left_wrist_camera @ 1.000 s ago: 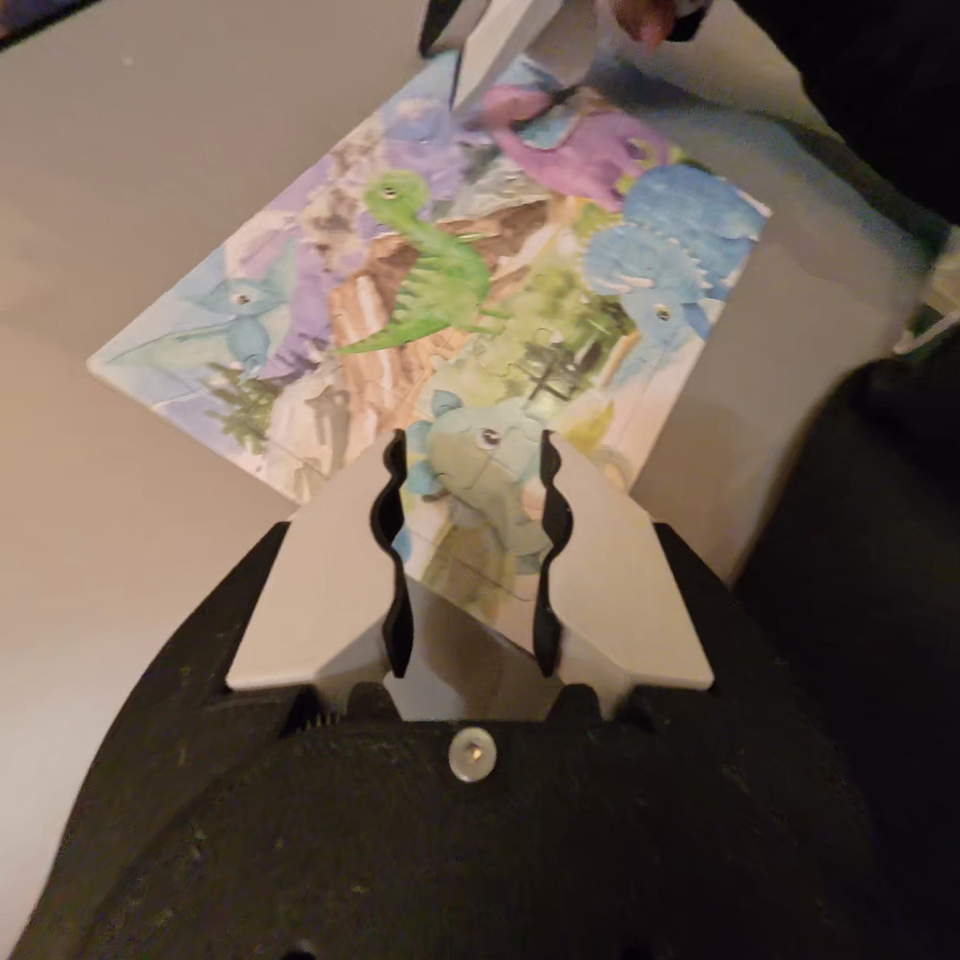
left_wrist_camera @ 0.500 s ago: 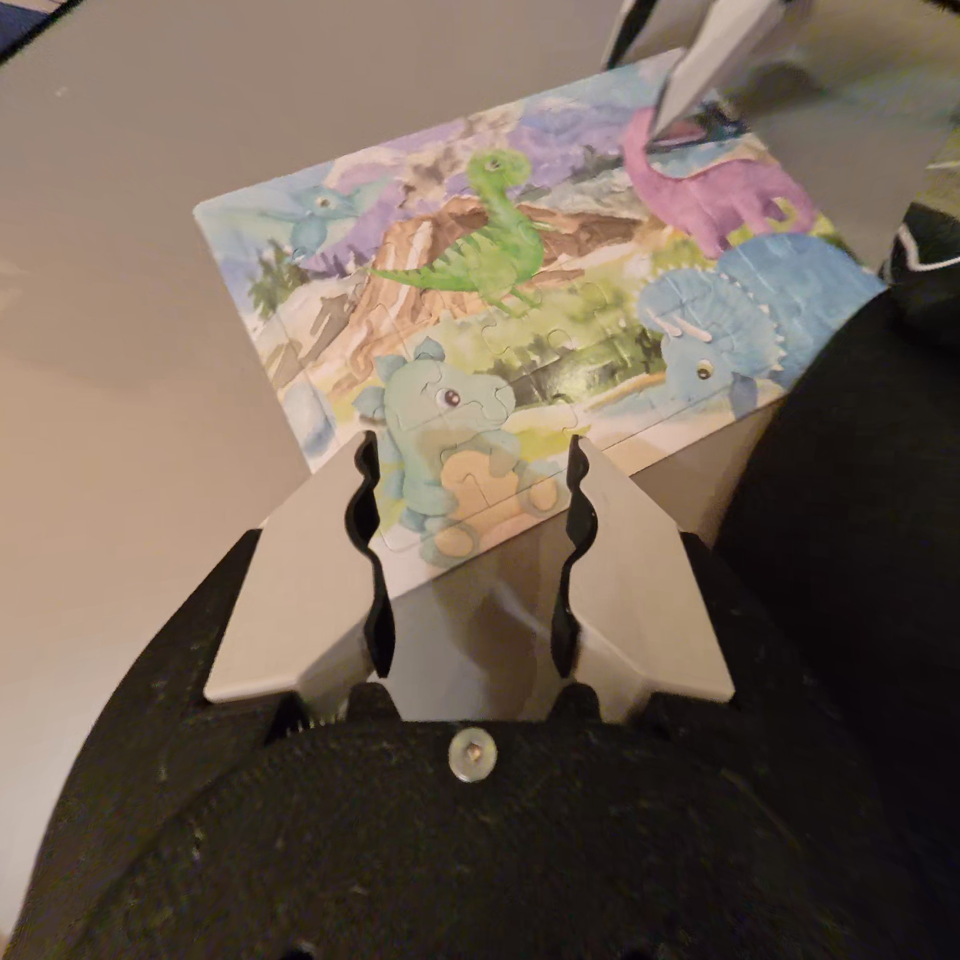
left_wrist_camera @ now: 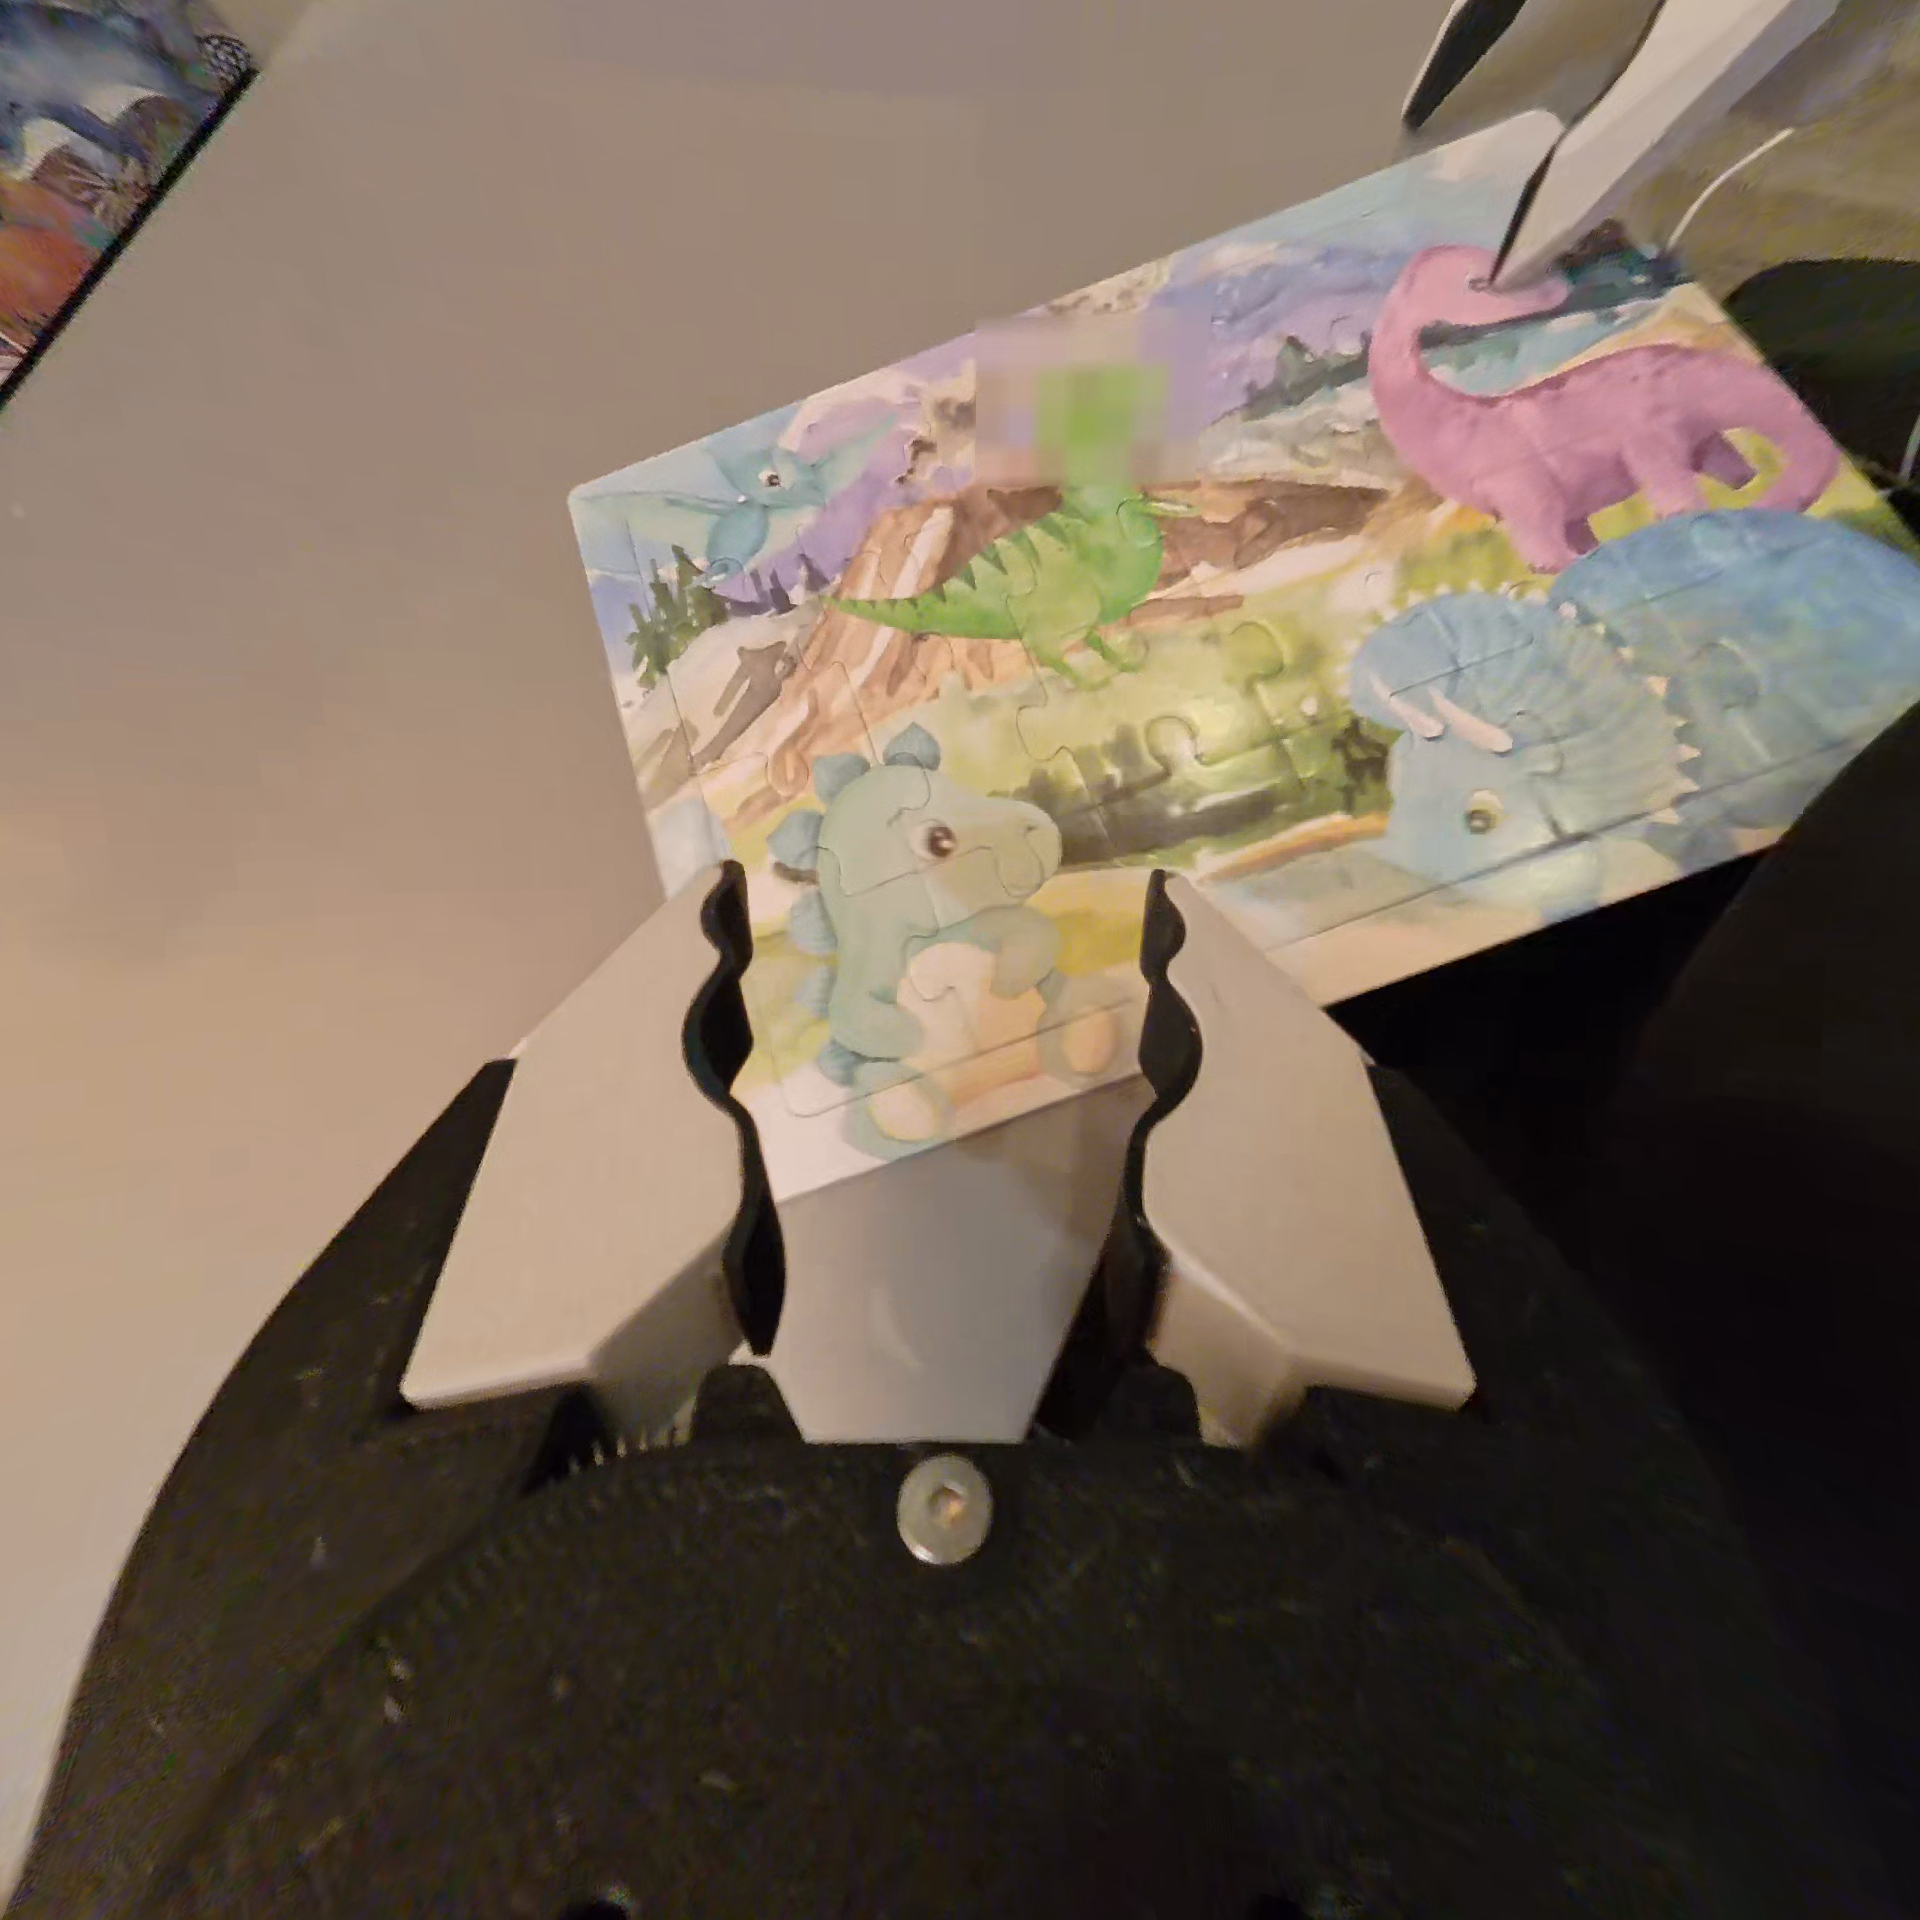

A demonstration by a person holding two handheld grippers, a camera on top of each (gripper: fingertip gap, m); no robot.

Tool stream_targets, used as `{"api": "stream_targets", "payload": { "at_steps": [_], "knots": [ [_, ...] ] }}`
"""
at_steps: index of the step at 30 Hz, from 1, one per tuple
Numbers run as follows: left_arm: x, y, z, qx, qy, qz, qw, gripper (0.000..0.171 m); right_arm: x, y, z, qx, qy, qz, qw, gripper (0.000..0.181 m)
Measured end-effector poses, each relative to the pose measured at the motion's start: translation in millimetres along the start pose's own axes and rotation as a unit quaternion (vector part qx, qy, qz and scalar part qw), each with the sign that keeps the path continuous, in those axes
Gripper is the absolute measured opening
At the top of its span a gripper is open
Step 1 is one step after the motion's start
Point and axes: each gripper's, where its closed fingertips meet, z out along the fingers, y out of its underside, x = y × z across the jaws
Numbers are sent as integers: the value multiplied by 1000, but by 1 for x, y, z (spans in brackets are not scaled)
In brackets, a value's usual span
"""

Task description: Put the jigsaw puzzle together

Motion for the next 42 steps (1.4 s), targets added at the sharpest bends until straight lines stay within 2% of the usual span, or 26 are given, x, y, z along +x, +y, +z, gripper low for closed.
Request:
{"api": "stream_targets", "payload": {
  "at_steps": [2, 4, 6, 8, 10, 14, 16, 19, 20, 23, 26, 28, 31, 35, 37, 40, 42],
  "knots": [
    [12, 1, -4, 15, 2, -19, 1000, 72, 8, 22, -16, 11, 15, 57, 998, 60],
    [22, 1, -10, 43, 7, -65, 997, 66, 7, 45, -32, 32, 4, 113, 993, 52],
    [36, -3, -15, 80, 33, -113, 990, 60, -10, 66, -39, 54, -48, 180, 981, 50],
    [46, -9, -19, 106, 53, -143, 983, 58, -40, 72, -38, 83, -136, 244, 957, 51],
    [53, -13, -21, 116, 58, -152, 980, 57, -65, 66, -31, 111, -208, 284, 929, 49],
    [67, -13, -20, 94, 55, -121, 987, 56, -81, 47, -19, 160, -272, 330, 890, 45],
    [69, -13, -21, 91, 45, -106, 989, 56, -89, 35, -18, 184, -328, 359, 854, 42],
    [69, -17, -22, 104, 49, -112, 987, 54, -95, 18, -21, 224, -411, 408, 784, 34],
    [69, -18, -23, 110, 56, -121, 985, 54, -95, 12, -22, 236, -430, 422, 763, 37],
    [70, -20, -27, 132, 75, -151, 977, 54, -99, 1, -26, 263, -473, 434, 720, 35],
    [67, -20, -32, 153, 87, -178, 968, 54, -106, -8, -27, 272, -494, 434, 703, 28],
    [64, -22, -36, 165, 93, -189, 963, 54, -110, -14, -30, 281, -500, 428, 698, 7],
    [60, -26, -44, 187, 89, -189, 960, 53, -107, -28, -47, 317, -514, 418, 679, 9],
    [57, -39, -60, 235, 68, -158, 956, 47, -101, -39, -69, 352, -505, 403, 677, 11],
    [62, -44, -66, 254, 75, -141, 954, 39, -94, -46, -83, 377, -501, 399, 670, 12],
    [86, -46, -67, 256, 144, -125, 948, 5, -81, -56, -104, 416, -498, 392, 652, 14],
    [108, -47, -62, 245, 224, -151, 931, 0, -76, -62, -115, 435, -499, 382, 645, 16]
  ]
}}
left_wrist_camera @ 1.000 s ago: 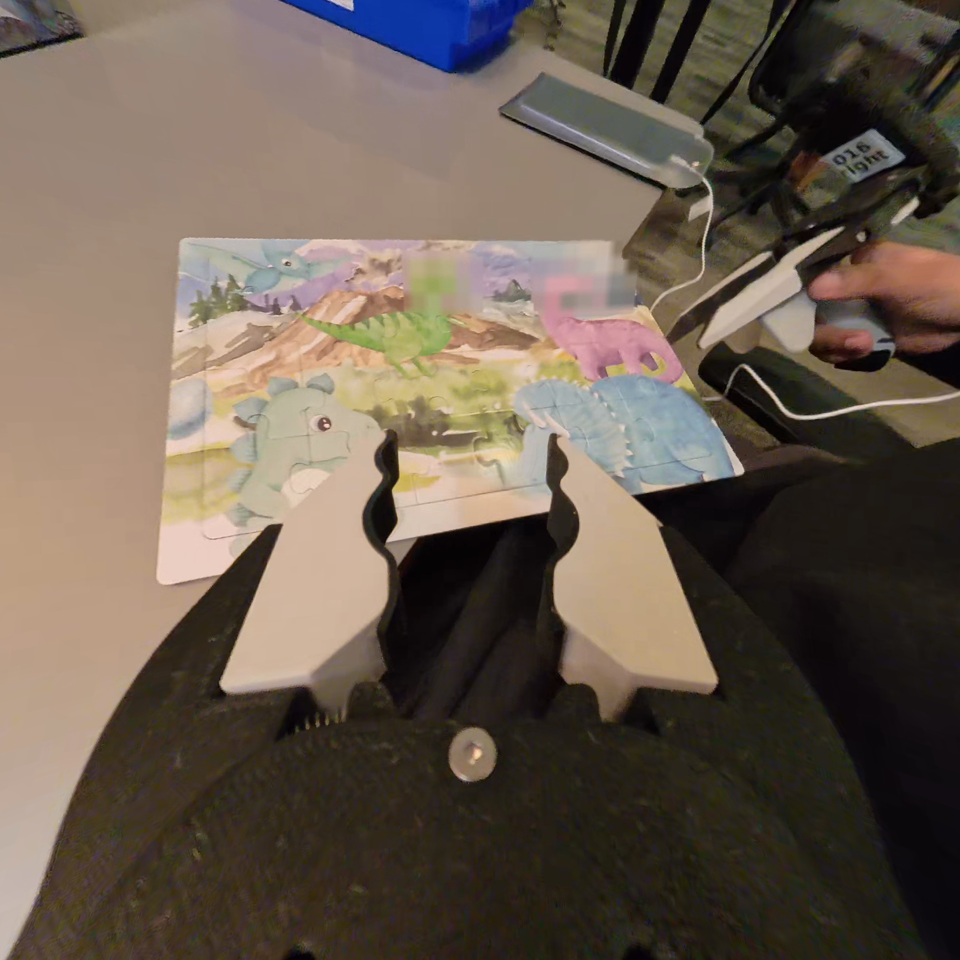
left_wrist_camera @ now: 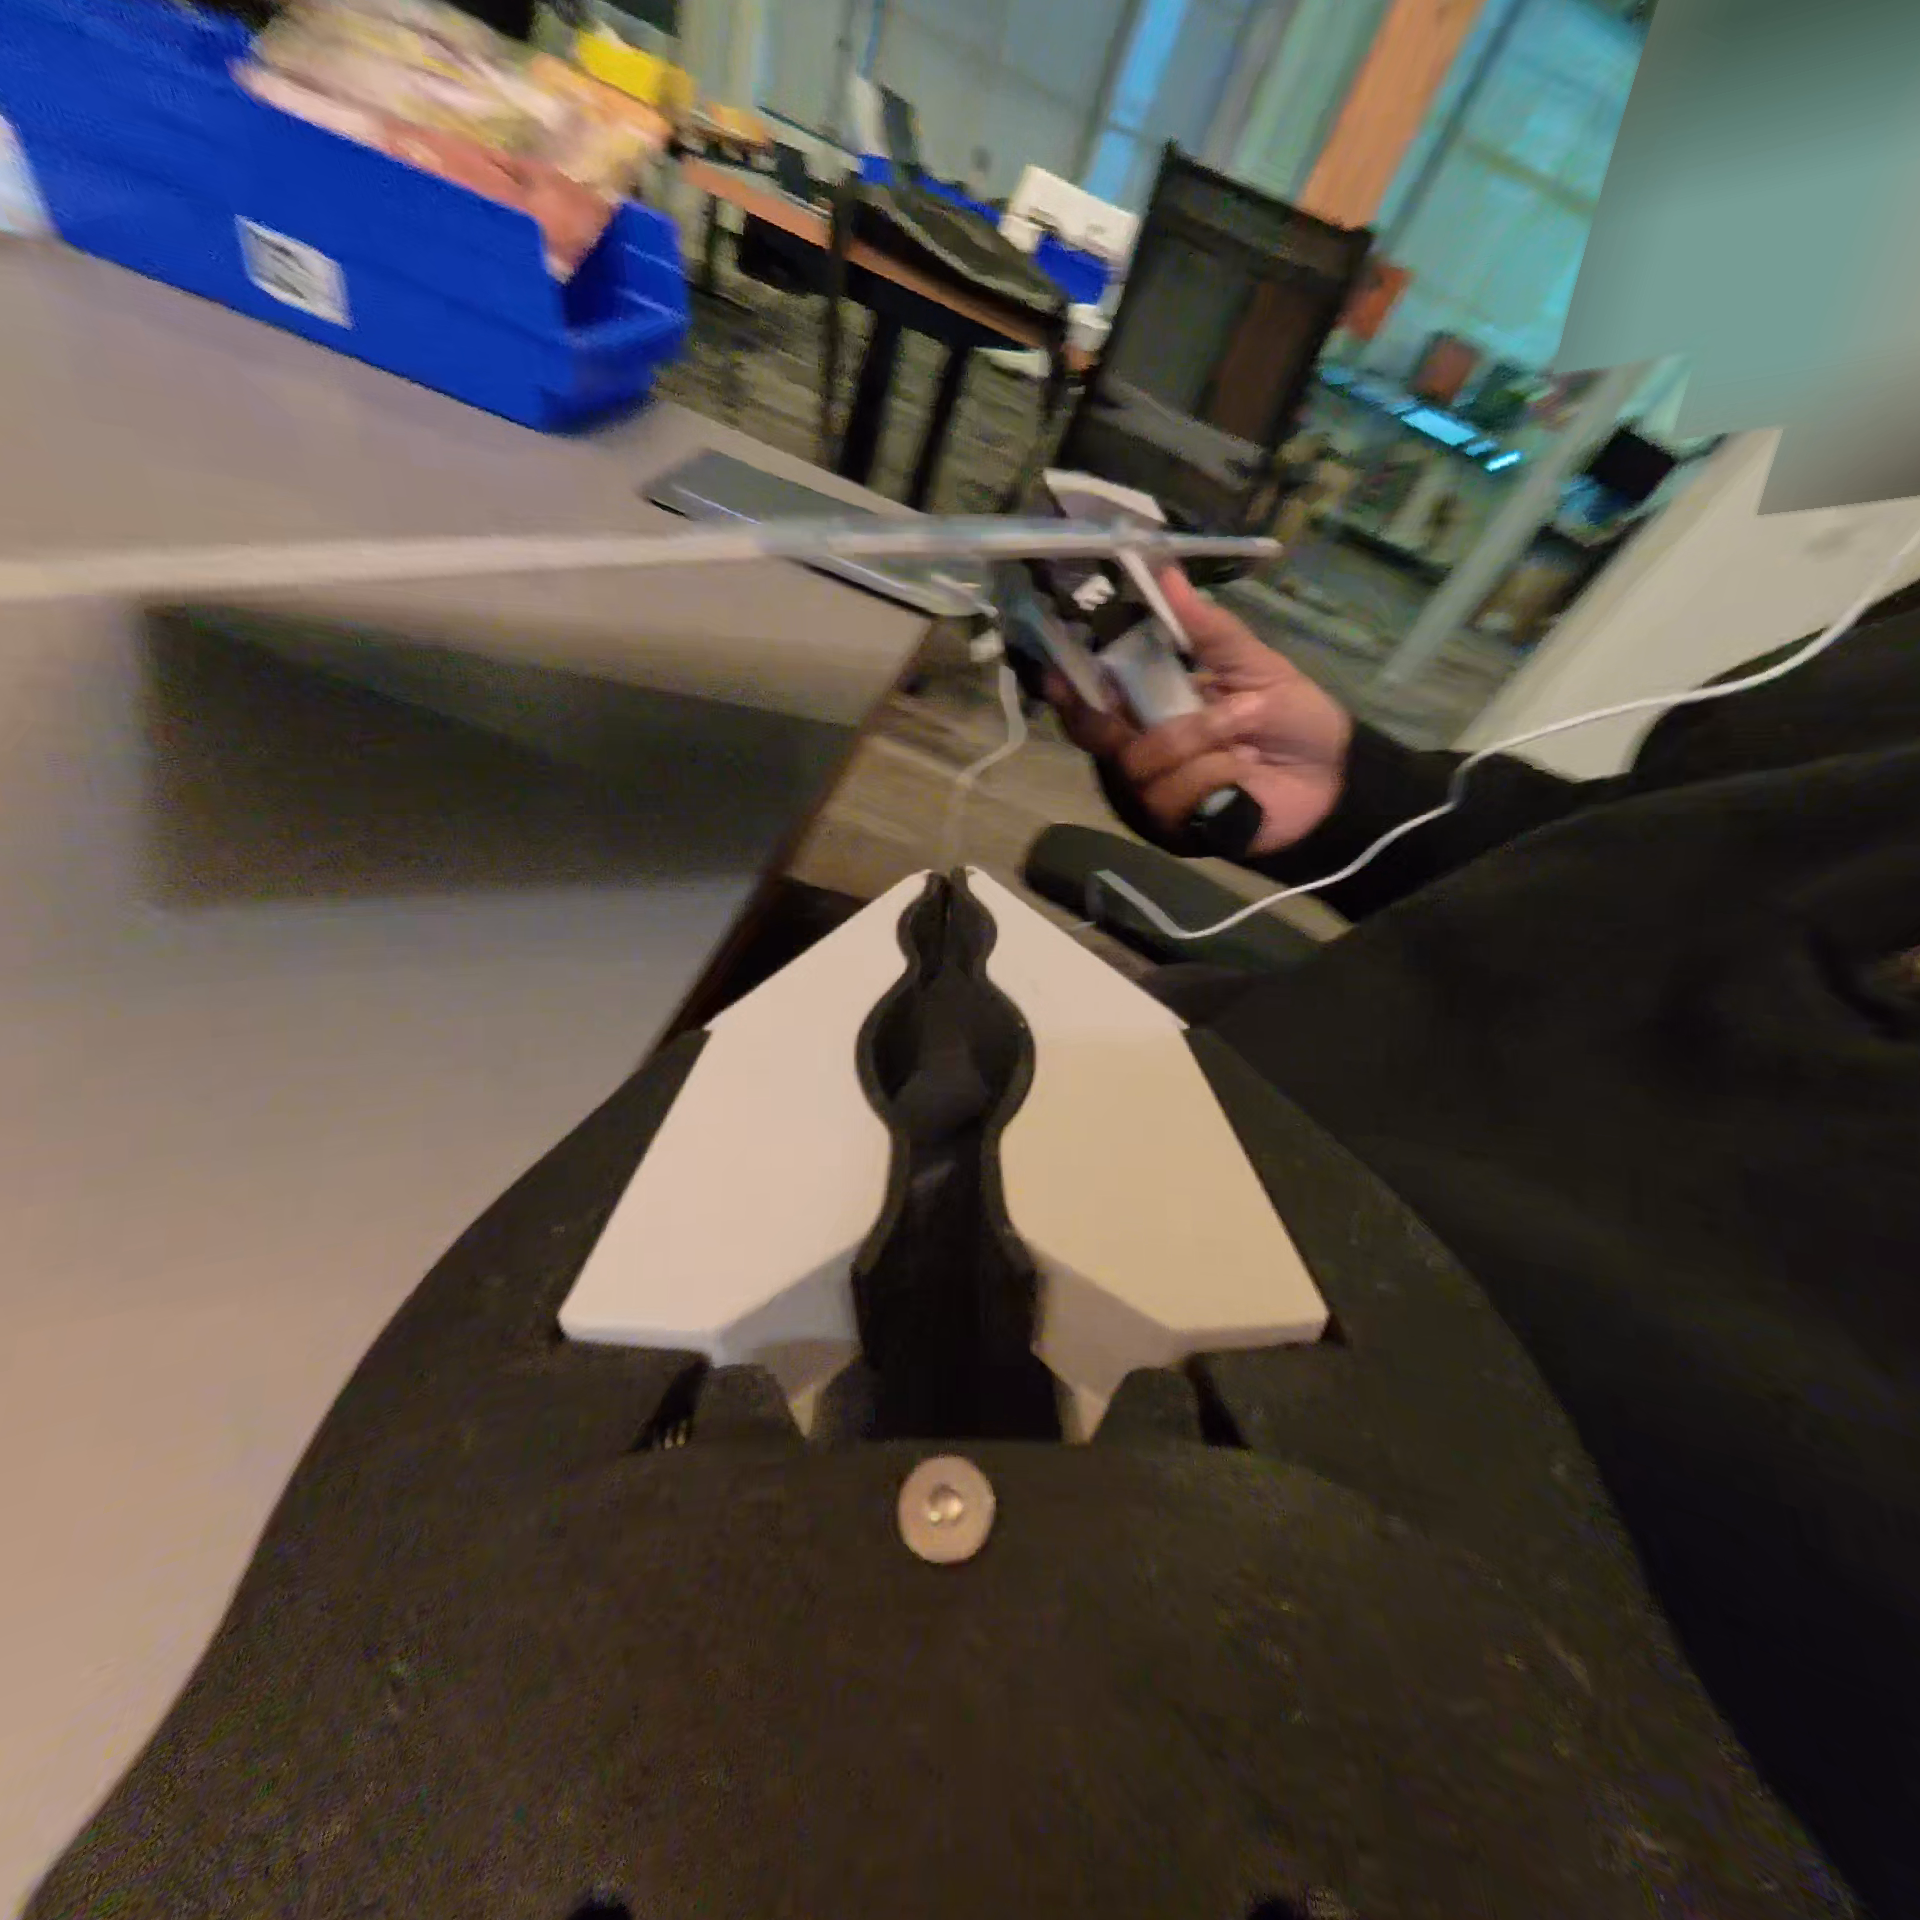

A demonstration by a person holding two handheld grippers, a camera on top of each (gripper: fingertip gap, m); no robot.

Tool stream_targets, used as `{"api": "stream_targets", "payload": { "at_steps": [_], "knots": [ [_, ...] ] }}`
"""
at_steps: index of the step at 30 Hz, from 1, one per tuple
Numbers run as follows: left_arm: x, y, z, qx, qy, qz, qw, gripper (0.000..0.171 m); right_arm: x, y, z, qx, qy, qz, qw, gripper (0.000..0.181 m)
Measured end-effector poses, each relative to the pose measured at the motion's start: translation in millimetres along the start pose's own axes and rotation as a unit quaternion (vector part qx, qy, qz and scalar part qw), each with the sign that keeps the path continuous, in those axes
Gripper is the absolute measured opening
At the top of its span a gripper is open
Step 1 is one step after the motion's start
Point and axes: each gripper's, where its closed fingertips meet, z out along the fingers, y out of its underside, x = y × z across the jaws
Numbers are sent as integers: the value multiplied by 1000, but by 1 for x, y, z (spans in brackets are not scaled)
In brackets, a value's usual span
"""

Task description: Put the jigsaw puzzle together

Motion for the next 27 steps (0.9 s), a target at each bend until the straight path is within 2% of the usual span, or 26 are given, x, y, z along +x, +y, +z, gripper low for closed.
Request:
{"api": "stream_targets", "payload": {
  "at_steps": [2, 3, 4, 6, 7, 9, 11, 13, 14, 16, 24, 27],
  "knots": [
    [10, 2, 13, 14, 53, -69, 996, 4, -7, -1, 5, -6, -6, -22, 1000, 17],
    [13, -2, 19, 33, 81, -107, 990, 14, -9, 0, 8, -13, -5, -34, 999, 18],
    [15, -8, 24, 54, 108, -148, 982, 32, -11, 3, 10, -20, -5, -44, 999, 18],
    [10, -25, 31, 98, 157, -236, 954, 65, -10, 11, 15, -39, -1, -57, 998, 20],
    [7, -35, 33, 120, 185, -278, 935, 76, -8, 16, 17, -49, 4, -62, 997, 21],
    [-3, -47, 37, 146, 215, -344, 902, 84, -3, 25, 18, -66, 15, -70, 995, 21],
    [-11, -40, 51, 120, 201, -372, 898, 78, 0, 33, 18, -80, 22, -86, 993, 21],
    [-14, -29, 64, 91, 179, -365, 909, 64, 3, 42, 19, -104, 31, -108, 988, 21],
    [-13, -30, 67, 93, 181, -363, 909, 52, 4, 44, 18, -109, 35, -119, 986, 20],
    [-14, -36, 66, 109, 194, -382, 897, 42, 3, 43, 15, -115, 33, -123, 985, 19],
    [-14, -24, 67, 88, 195, -379, 900, 20, 13, 36, 1, -119, 51, -129, 983, 15],
    [-18, -20, 62, 90, 184, -382, 901, 15, 15, 29, -1, -104, 52, -120, 986, 21]
  ]
}}
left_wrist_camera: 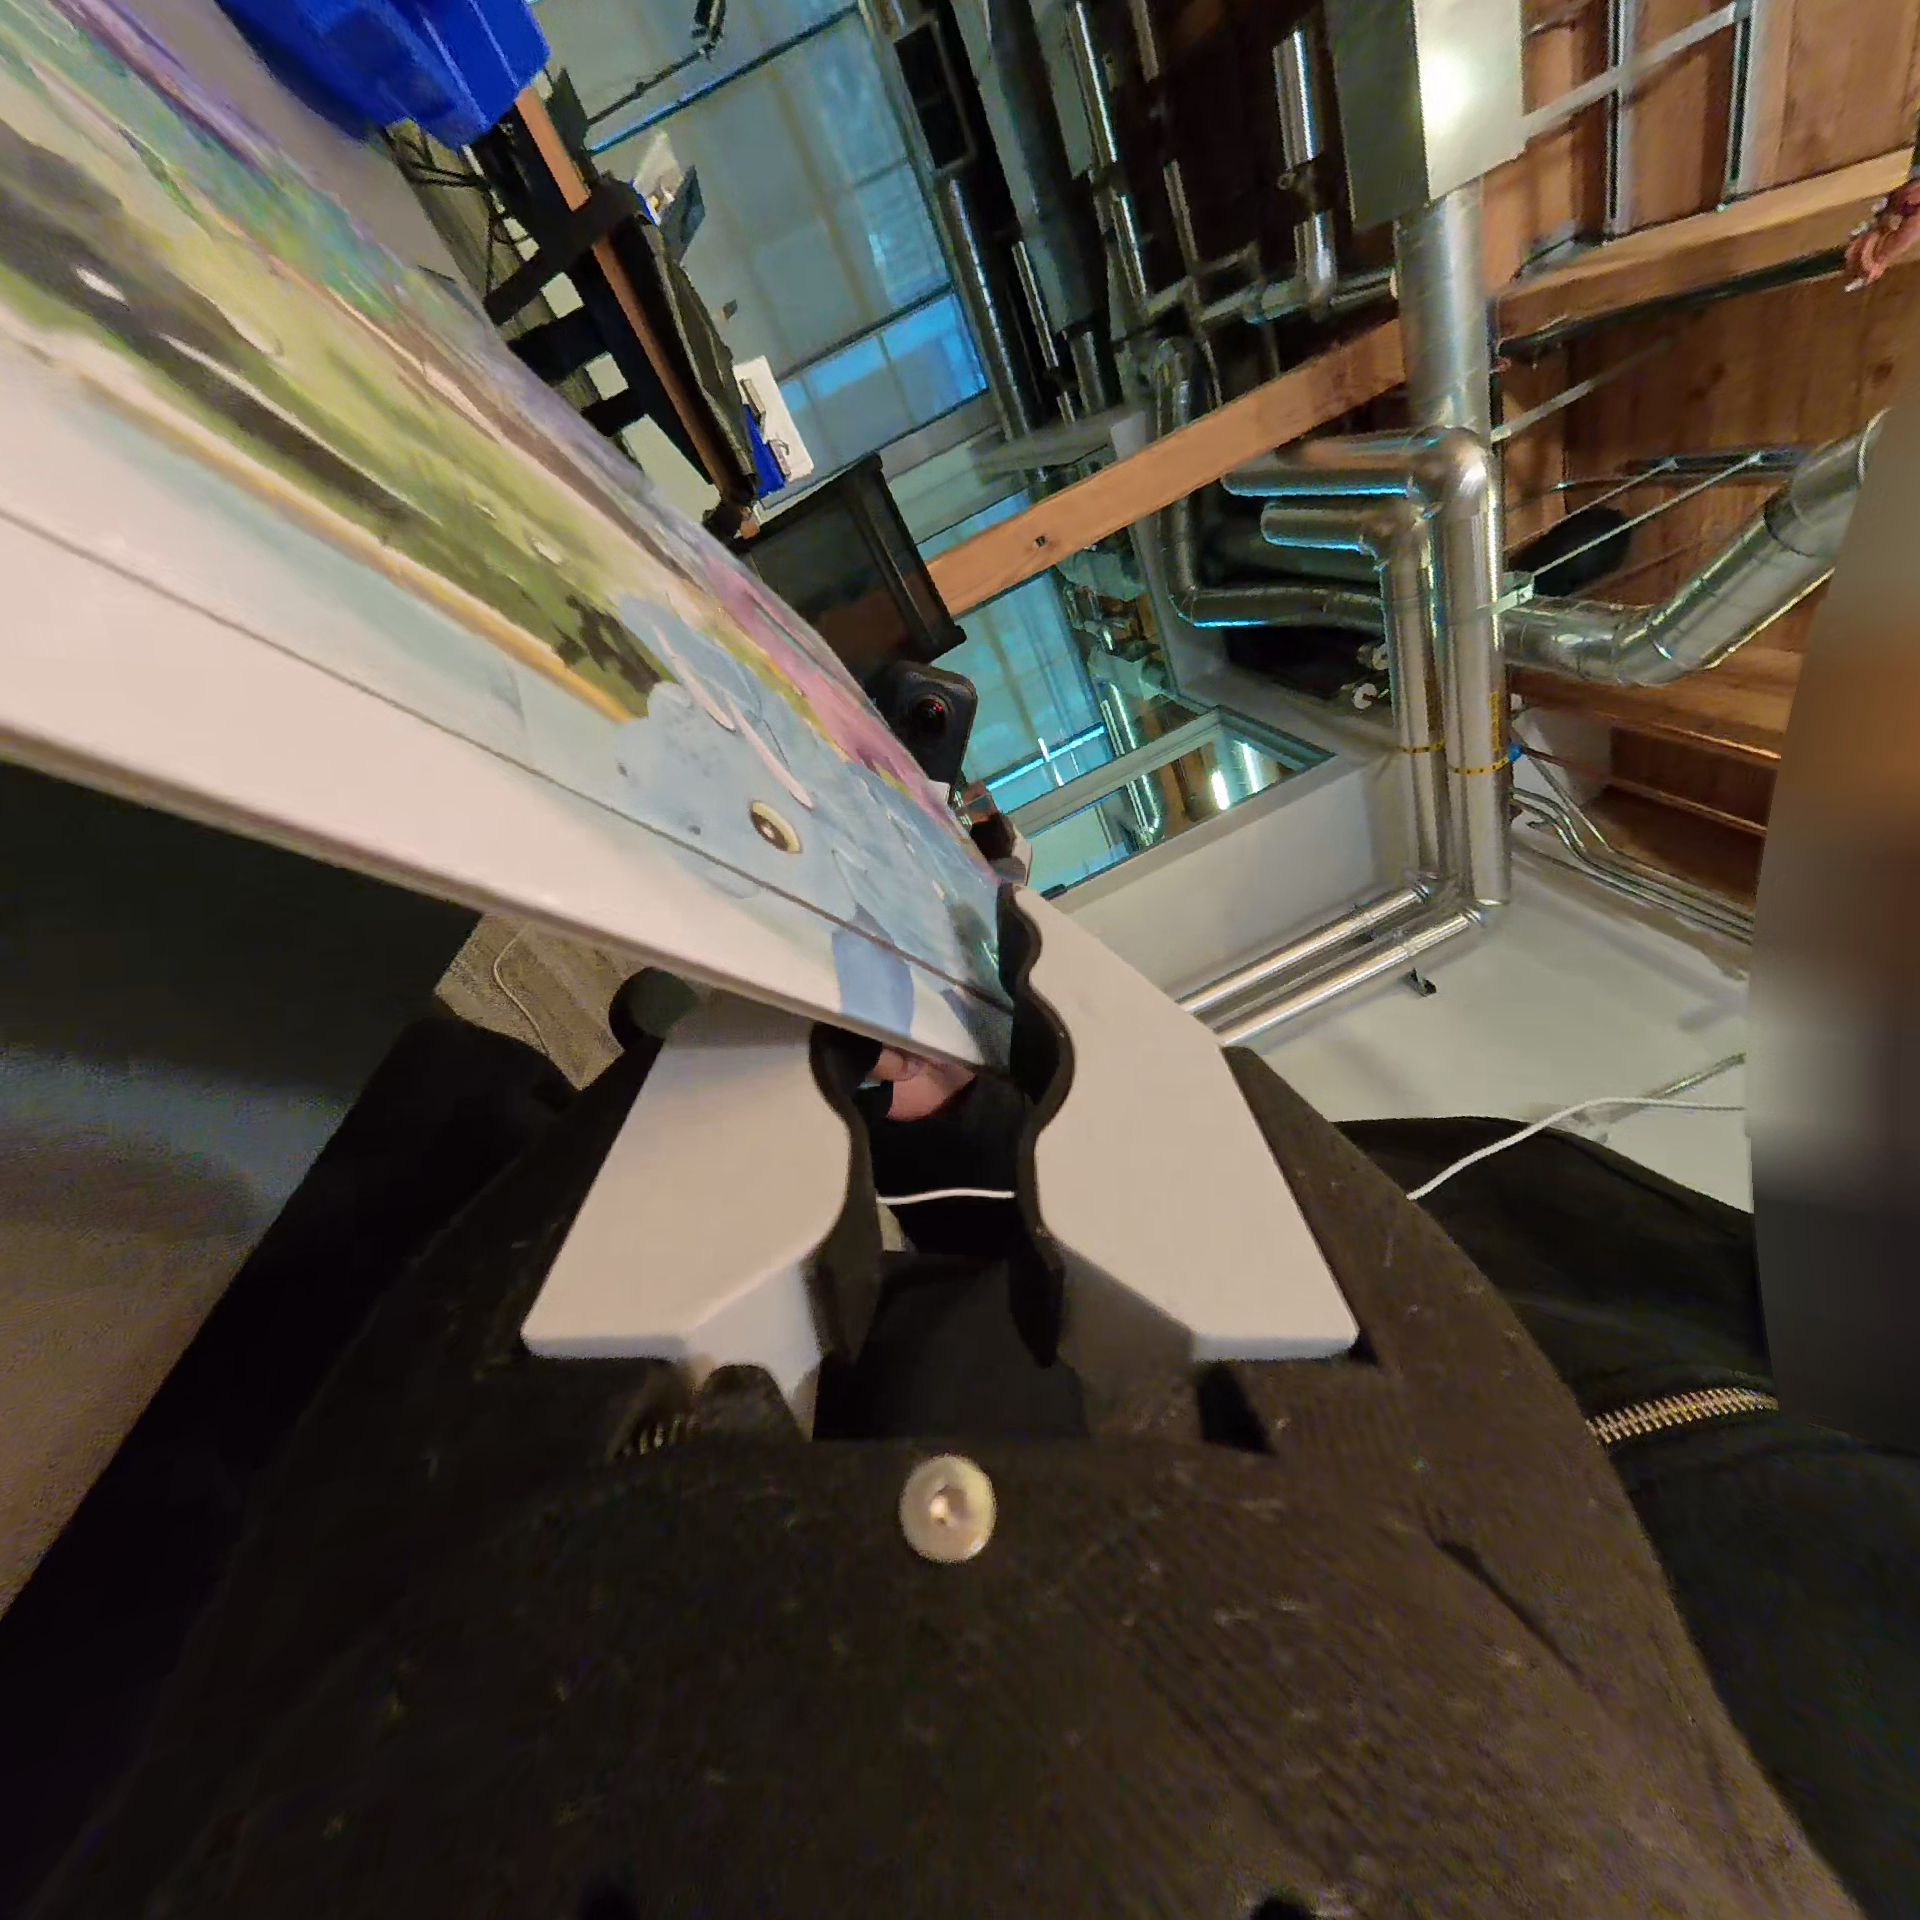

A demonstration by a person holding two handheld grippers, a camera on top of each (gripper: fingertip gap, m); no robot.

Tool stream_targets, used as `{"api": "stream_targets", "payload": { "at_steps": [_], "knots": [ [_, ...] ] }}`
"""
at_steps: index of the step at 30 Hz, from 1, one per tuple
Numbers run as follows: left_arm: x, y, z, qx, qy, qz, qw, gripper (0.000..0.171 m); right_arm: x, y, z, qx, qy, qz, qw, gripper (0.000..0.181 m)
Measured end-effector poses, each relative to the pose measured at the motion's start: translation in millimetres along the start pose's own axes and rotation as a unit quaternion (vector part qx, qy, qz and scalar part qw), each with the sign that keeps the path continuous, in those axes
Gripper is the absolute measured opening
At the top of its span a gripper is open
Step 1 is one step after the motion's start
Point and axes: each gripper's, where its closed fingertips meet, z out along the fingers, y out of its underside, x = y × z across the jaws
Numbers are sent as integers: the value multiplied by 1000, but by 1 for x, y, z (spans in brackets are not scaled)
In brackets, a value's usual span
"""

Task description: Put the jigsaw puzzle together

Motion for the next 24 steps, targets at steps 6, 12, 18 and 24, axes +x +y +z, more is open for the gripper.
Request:
{"api": "stream_targets", "payload": {
  "at_steps": [6, 12, 18, 24],
  "knots": [
    [-3, 1, -1, 16, -13, 5, 1000, 10, 13, 2, 4, 18, 13, 53, 998, 28],
    [-11, 12, 6, -9, -39, 19, 999, 11, 28, 9, 15, 14, 56, 81, 995, 29],
    [-16, 21, 13, -32, -50, 20, 998, 14, 41, 1, 17, 50, 60, 136, 988, 14],
    [-2, 20, 0, -21, -1, 20, 1000, 50, 34, -11, 14, 47, 70, 107, 991, 14]
  ]
}}
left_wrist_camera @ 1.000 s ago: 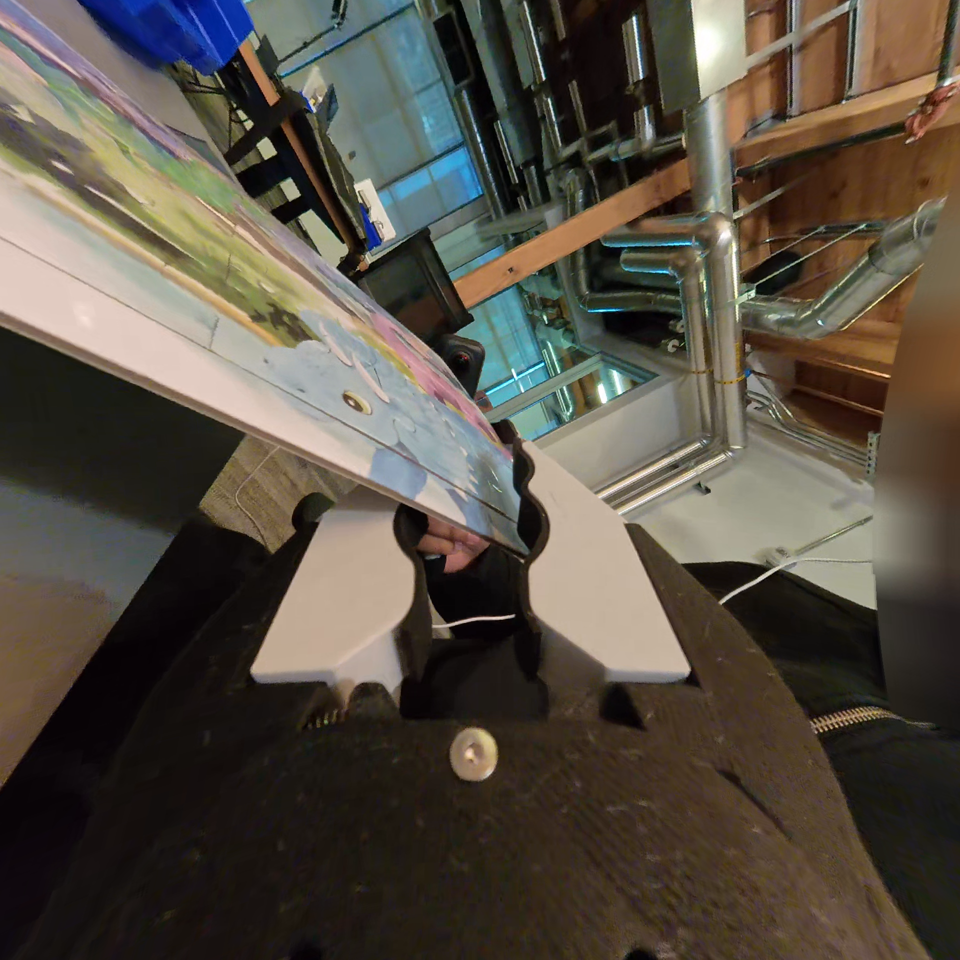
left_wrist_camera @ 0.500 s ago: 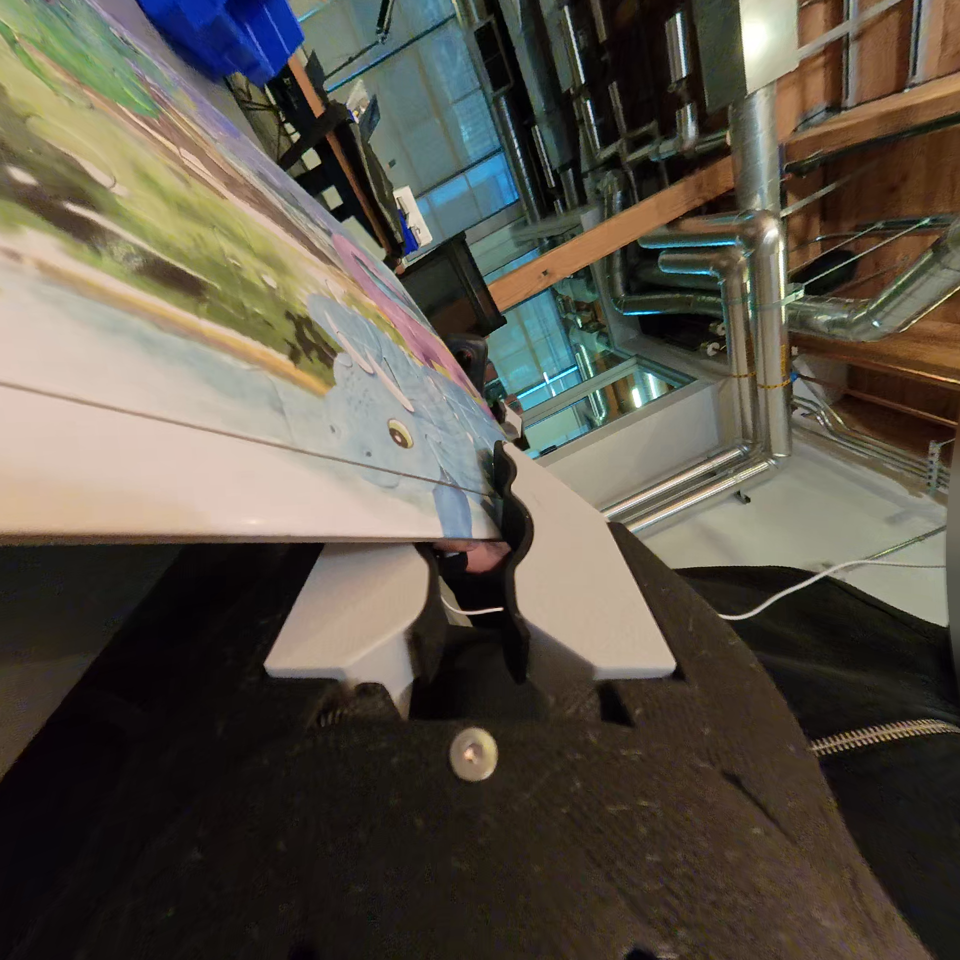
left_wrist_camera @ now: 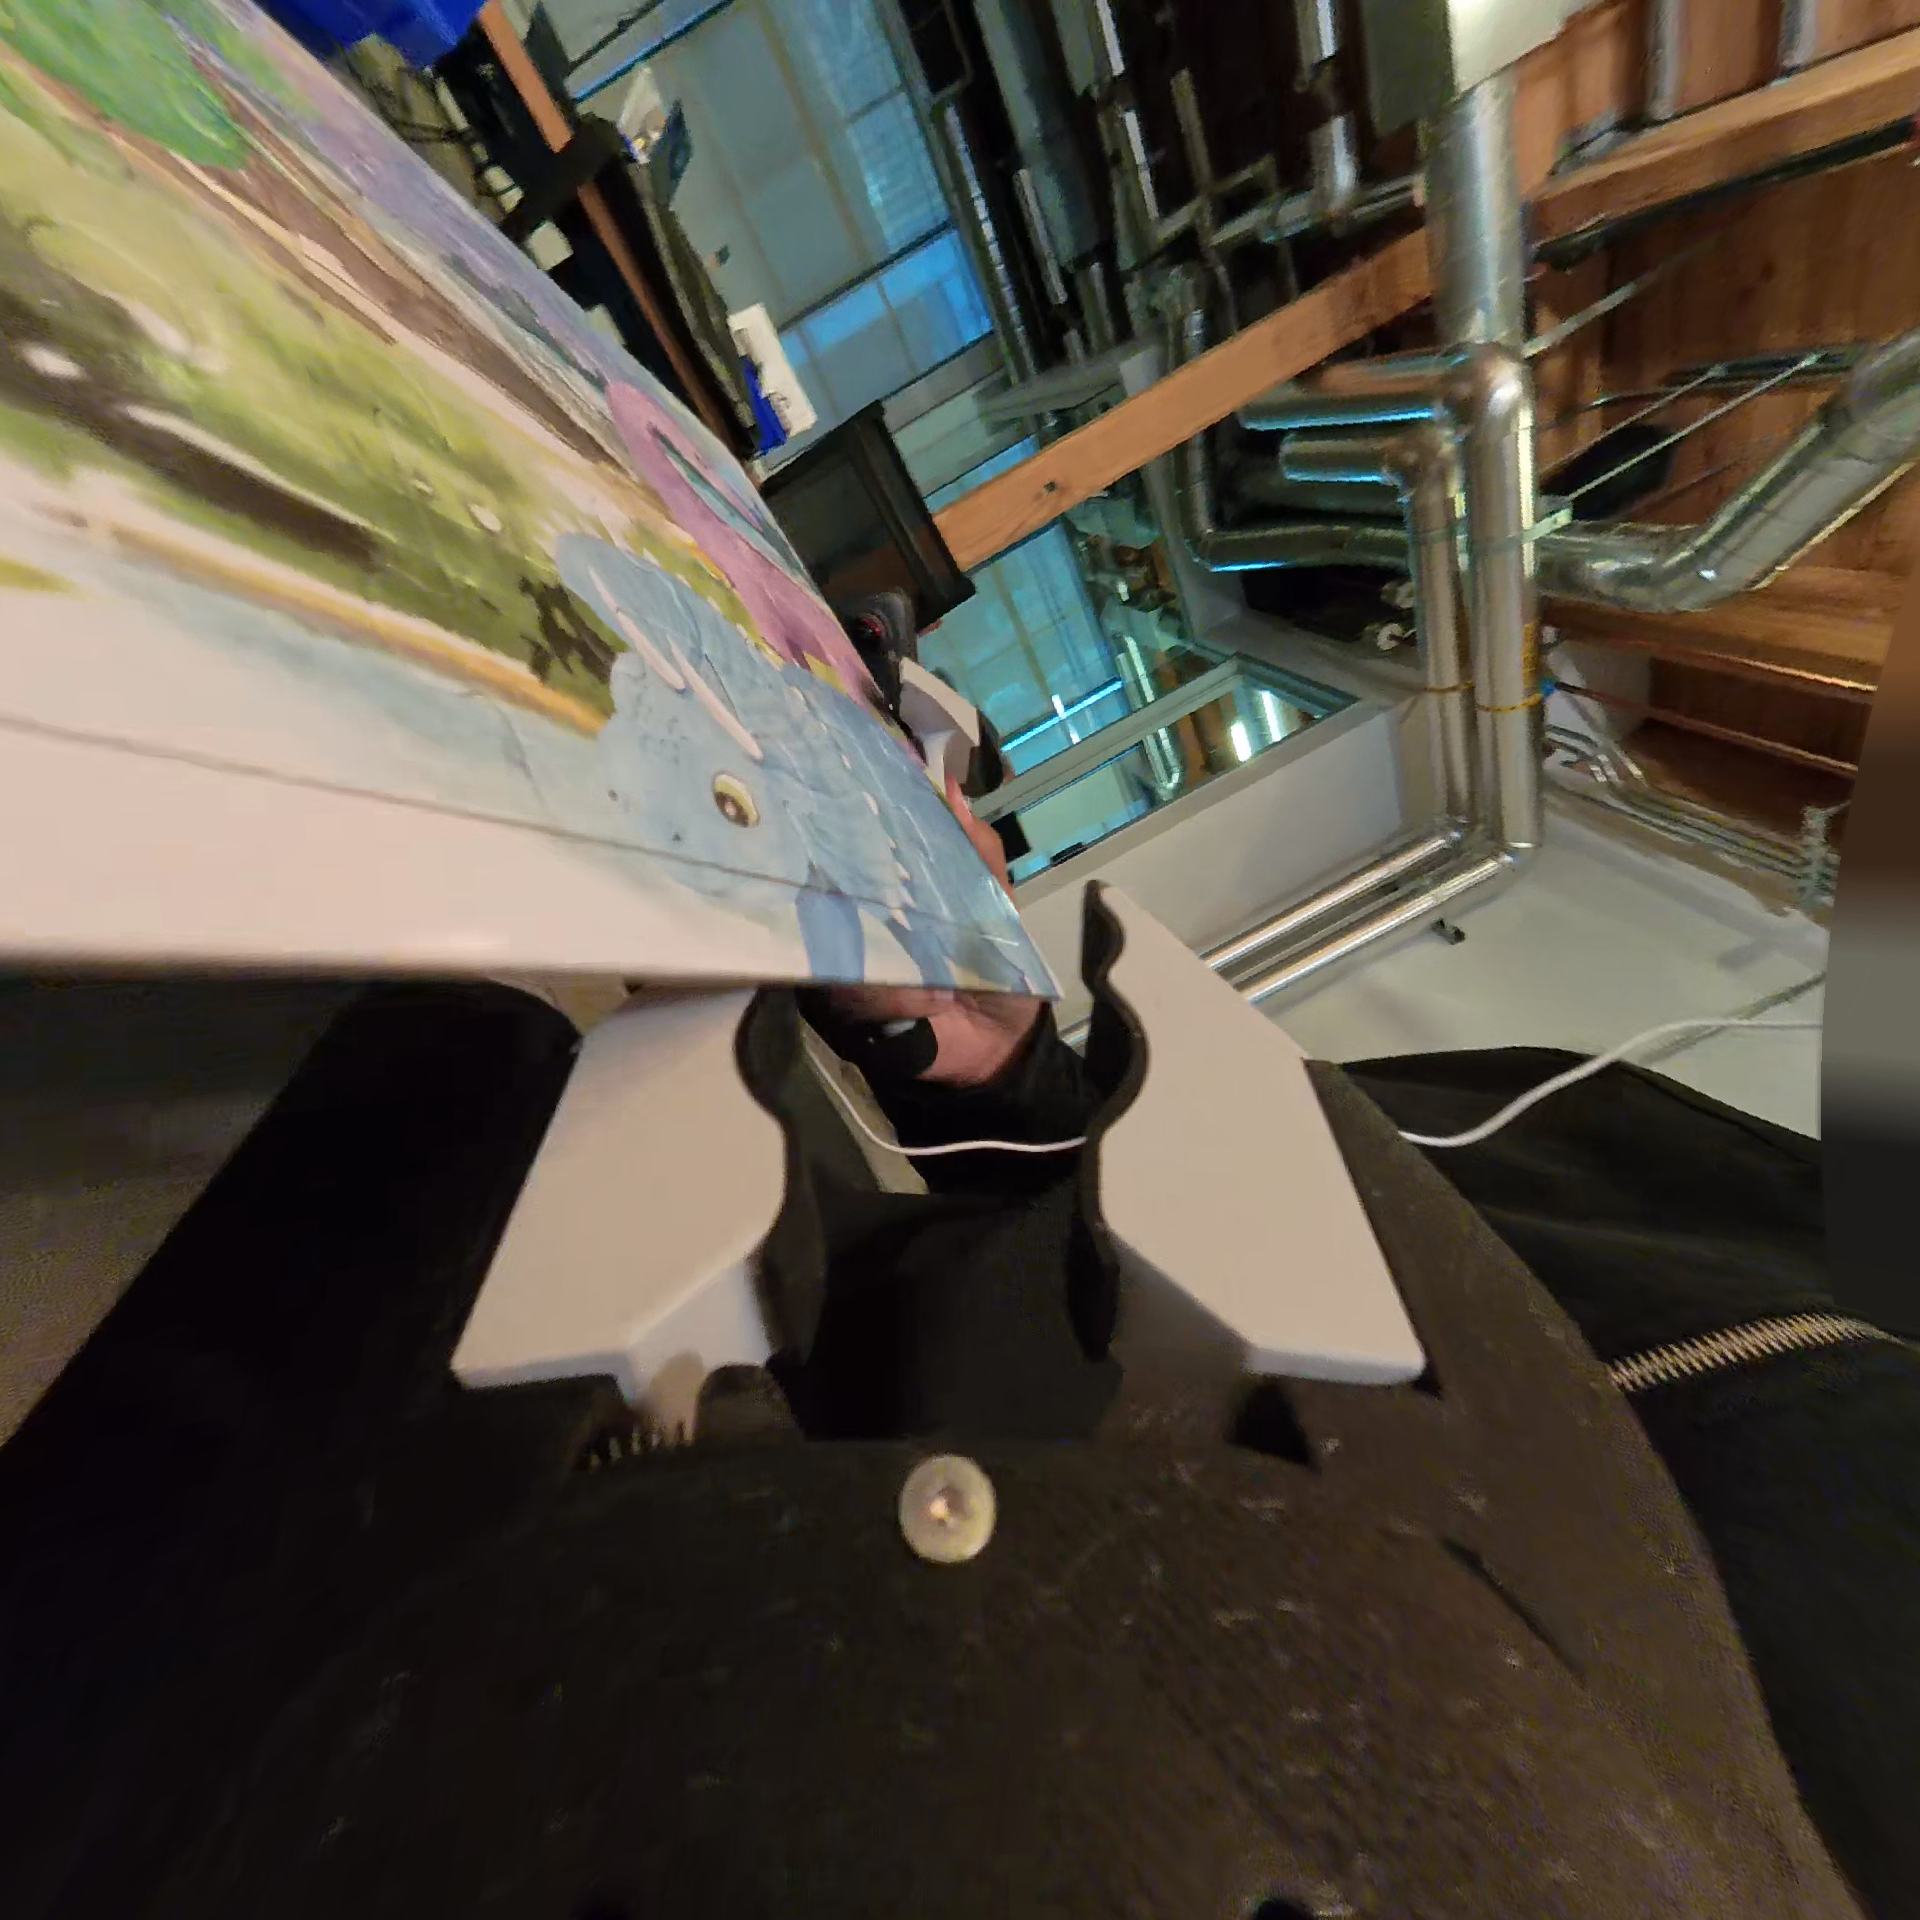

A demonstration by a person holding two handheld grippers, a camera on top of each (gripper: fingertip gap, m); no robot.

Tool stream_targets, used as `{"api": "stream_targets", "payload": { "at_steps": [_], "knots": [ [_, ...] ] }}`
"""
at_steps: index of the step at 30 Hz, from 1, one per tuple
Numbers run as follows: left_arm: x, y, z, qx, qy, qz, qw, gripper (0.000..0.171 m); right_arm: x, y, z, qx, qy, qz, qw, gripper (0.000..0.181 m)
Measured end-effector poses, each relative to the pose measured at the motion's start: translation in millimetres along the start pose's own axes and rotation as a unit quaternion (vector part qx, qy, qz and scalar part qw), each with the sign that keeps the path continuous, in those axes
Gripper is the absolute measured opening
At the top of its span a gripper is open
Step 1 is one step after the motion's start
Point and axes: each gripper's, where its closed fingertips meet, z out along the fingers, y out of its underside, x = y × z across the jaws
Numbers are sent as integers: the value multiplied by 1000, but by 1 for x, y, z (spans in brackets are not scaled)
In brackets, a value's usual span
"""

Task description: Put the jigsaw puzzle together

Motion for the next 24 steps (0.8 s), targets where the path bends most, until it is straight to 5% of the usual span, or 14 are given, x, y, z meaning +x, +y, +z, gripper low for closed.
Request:
{"api": "stream_targets", "payload": {
  "at_steps": [6, 13, 18, 24],
  "knots": [
    [3, -10, -23, 35, 20, 0, 999, 63, -37, -35, -6, 1, -23, -69, 997, 16],
    [13, -16, -23, 39, 33, 18, 999, 63, -79, -111, -29, 10, -14, -187, 982, 14],
    [15, -15, -17, 30, 37, 19, 999, 63, -97, -207, -62, 9, 60, -259, 964, 13],
    [10, -20, 1, -5, 34, 18, 999, 62, -101, -335, -104, -1, 101, -245, 964, 14]
  ]
}}
